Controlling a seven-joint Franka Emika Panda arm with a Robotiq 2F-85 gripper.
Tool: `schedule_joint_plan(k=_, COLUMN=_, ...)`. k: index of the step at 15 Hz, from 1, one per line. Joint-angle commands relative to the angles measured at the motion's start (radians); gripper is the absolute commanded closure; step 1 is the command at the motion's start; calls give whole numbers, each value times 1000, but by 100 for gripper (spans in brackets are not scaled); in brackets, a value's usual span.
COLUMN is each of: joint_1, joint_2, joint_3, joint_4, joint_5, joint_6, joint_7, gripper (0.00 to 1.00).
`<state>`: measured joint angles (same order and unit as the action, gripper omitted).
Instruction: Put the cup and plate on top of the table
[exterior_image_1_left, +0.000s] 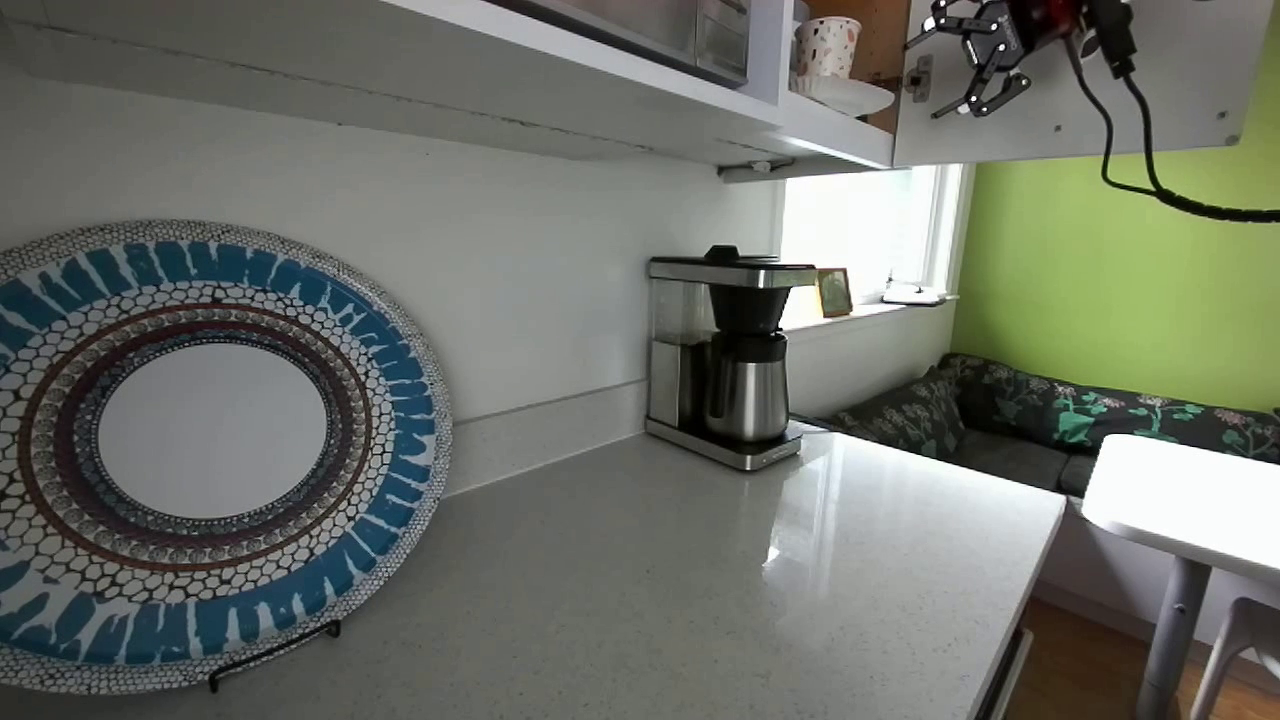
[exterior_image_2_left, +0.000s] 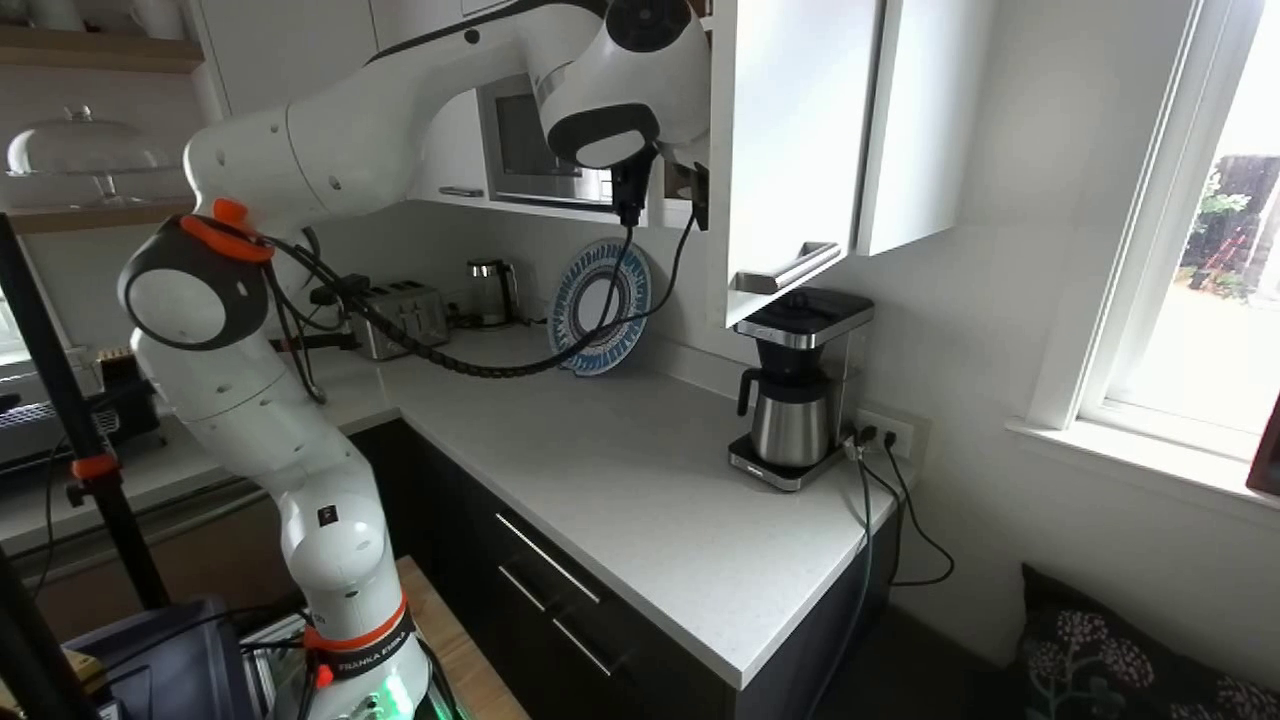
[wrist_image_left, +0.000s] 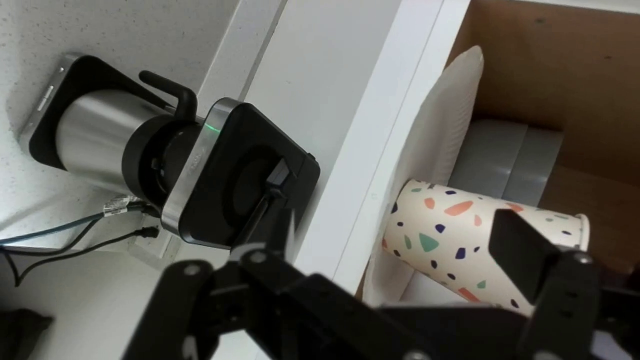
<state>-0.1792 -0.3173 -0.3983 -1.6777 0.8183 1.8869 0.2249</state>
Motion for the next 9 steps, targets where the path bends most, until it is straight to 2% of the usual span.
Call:
schedule_joint_plan(k=1, joint_1=-29, joint_2=72, joint_3=-2, joint_4=65, joint_5=35, joint_6=-50, joint_7=40, gripper=0)
schedule_joint_plan(k=4, joint_1=-41, joint_2=105, joint_3=4, joint_4=86, joint_5=35, joint_6=-46, joint_7=60, gripper=0)
schedule_joint_plan(k=5, joint_1=-42, joint_2=117, joint_3=2, joint_4=94, joint_5=48, joint_6=-42, joint_7=59, gripper=3)
schedule_joint_plan(k=6, joint_1=-45, joint_2=125, joint_3=4, joint_4=99, joint_5=53, joint_6=-39, joint_7=62, gripper=15)
schedule_joint_plan(k=9, joint_1=-52, joint_2=149, joint_3=5, joint_4=117, joint_5=81, joint_6=-41, joint_7=66, gripper=39)
